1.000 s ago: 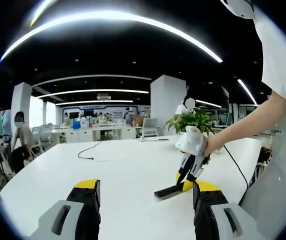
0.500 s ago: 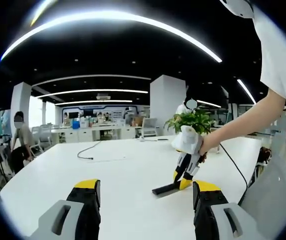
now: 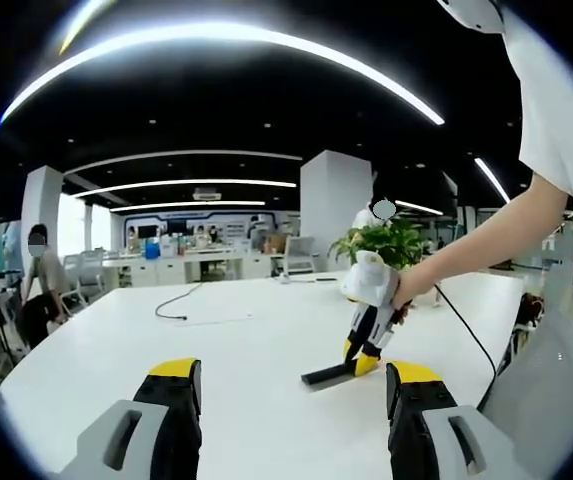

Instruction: Press the specified remote control buttons in sequence, fully releasing each button before pressing the next.

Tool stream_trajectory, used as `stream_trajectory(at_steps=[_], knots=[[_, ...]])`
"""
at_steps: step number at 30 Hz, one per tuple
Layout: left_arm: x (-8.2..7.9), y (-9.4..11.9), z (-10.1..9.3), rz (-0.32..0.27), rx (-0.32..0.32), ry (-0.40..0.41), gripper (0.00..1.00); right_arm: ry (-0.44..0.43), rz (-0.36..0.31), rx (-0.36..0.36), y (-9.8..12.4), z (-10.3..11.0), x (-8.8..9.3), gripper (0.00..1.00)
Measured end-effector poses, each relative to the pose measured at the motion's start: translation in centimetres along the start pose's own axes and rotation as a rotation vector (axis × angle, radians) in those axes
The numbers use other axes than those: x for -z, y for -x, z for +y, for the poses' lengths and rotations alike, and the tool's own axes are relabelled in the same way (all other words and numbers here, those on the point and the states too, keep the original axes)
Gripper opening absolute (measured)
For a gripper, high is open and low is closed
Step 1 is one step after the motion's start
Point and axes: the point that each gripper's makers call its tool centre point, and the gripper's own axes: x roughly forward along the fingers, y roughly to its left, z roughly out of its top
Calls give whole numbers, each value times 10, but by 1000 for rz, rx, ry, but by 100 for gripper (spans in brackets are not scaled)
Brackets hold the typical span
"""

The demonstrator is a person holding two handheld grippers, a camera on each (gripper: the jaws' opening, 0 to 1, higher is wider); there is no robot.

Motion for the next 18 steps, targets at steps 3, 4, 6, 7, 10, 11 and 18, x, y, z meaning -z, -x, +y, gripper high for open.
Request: stream_trajectory(at_steps=[3, 4, 6, 7, 10, 11, 18], knots=[[0, 0, 0, -2, -2, 3, 78, -2, 1, 3, 0, -2, 0, 21], [0, 0, 1, 0, -4, 1, 78, -5, 1, 3, 0, -3, 0, 21], [-1, 0, 1, -4, -4, -3, 78, -6, -1, 5, 0, -3, -1, 21], [-1, 0, 1, -7, -5, -10, 77, -5, -1, 6, 0, -4, -1, 21], [-1, -1, 1, -6, -5, -13, 77, -8, -2, 6, 0, -5, -1, 21], [-1, -1, 1, -5, -5, -9, 77, -9, -2, 7, 0, -5, -1, 21], [-1, 0, 2, -5, -8, -7, 77, -19, -8, 11, 0, -6, -1, 21]])
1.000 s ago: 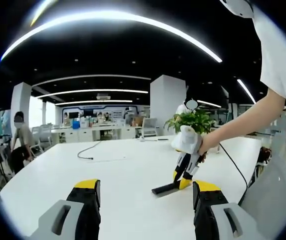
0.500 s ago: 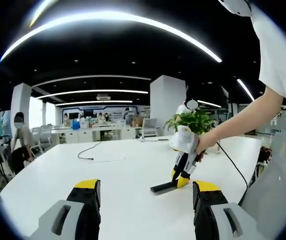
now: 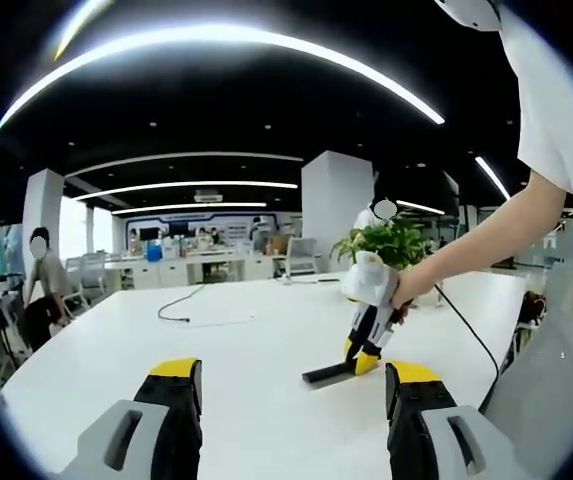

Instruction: Press the specified remote control buttons in sequence, fully releasing each button before pressing the next.

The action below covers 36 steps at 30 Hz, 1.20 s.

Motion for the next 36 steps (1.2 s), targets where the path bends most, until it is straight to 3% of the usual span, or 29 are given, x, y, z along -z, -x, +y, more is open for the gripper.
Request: stream_trajectory(at_steps=[19, 24, 29, 36], knots=[[0, 1, 4, -3, -17, 2, 77, -48, -32, -3, 0, 1, -1, 23], [0, 1, 5, -2, -20, 3, 77, -93, -101, -4, 1, 2, -3, 25], [1, 1, 5, 2, -22, 4, 77, -156, -183, 24, 3, 4, -1, 39], [2, 1, 6, 2, -23, 7, 77, -323, -405, 89, 22, 5, -9, 58]])
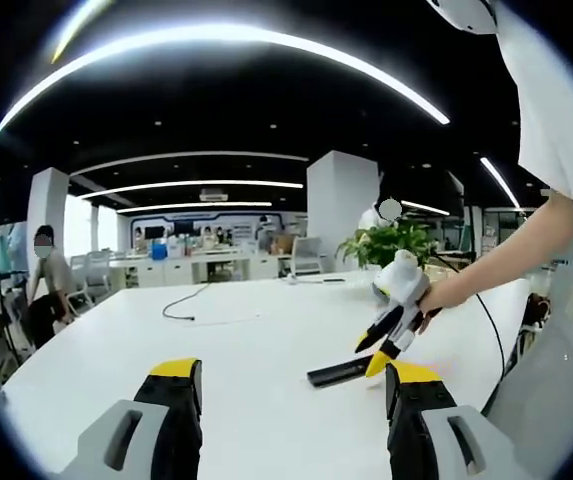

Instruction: Press the specified remote control buttons in sequence, fully releasing each button before pressing the next.

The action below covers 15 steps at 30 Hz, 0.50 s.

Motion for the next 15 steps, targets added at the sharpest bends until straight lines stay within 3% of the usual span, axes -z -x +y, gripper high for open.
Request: stream_trajectory(at_steps=[1, 7, 11, 15], knots=[[0, 0, 0, 1, 1, 0, 77, -29, -43, 17, 5, 0, -4, 60], [1, 0, -1, 5, 2, -1, 77, -95, -157, 72, 25, 4, -10, 70], [0, 0, 1, -3, -4, -1, 77, -100, -156, 99, 33, 9, -7, 74], [-1, 0, 0, -13, -2, 1, 78, -137, -209, 139, 41, 13, -11, 79]])
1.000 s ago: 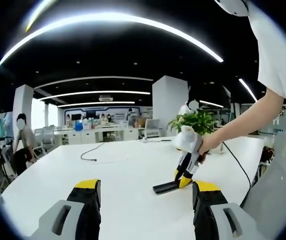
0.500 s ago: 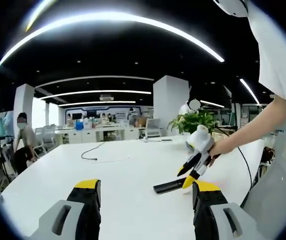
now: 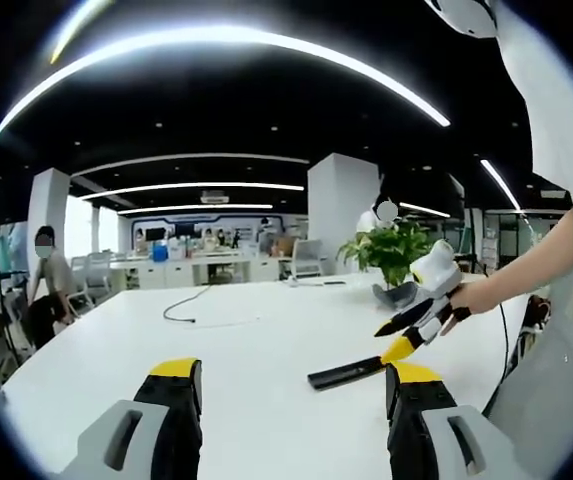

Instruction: Press the specified remote control buttons in sequence, fully releasing each button before pressing the next.

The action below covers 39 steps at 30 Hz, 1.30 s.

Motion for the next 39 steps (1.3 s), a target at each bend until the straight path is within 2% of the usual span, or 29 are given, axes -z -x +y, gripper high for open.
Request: stream_trajectory(at_steps=[5, 8, 11, 15, 23, 27, 29, 32, 39], knots=[[-1, 0, -1, -1, 1, -3, 78, -26, -104, 37, 13, 16, -12, 88], [3, -2, -2, 19, 8, -6, 78, -61, -193, 52, 23, 23, -21, 91], [6, -2, -3, 36, 9, -14, 78, -76, -248, 77, 36, 26, -25, 96], [6, -2, -2, 37, 9, -12, 79, -87, -305, 144, 61, 23, -28, 99], [5, -2, -3, 32, 7, -13, 80, -76, -307, 302, 110, 11, -6, 99], [5, -2, -3, 34, 8, -14, 80, -83, -315, 362, 125, 10, 4, 99], [5, -1, -3, 37, 8, -11, 81, -115, -307, 378, 129, 9, 4, 99], [7, -2, -3, 45, 7, -14, 81, -51, -283, 426, 139, 11, 5, 99], [7, -1, -1, 48, -2, -8, 82, -63, -294, 410, 152, 19, 18, 99]])
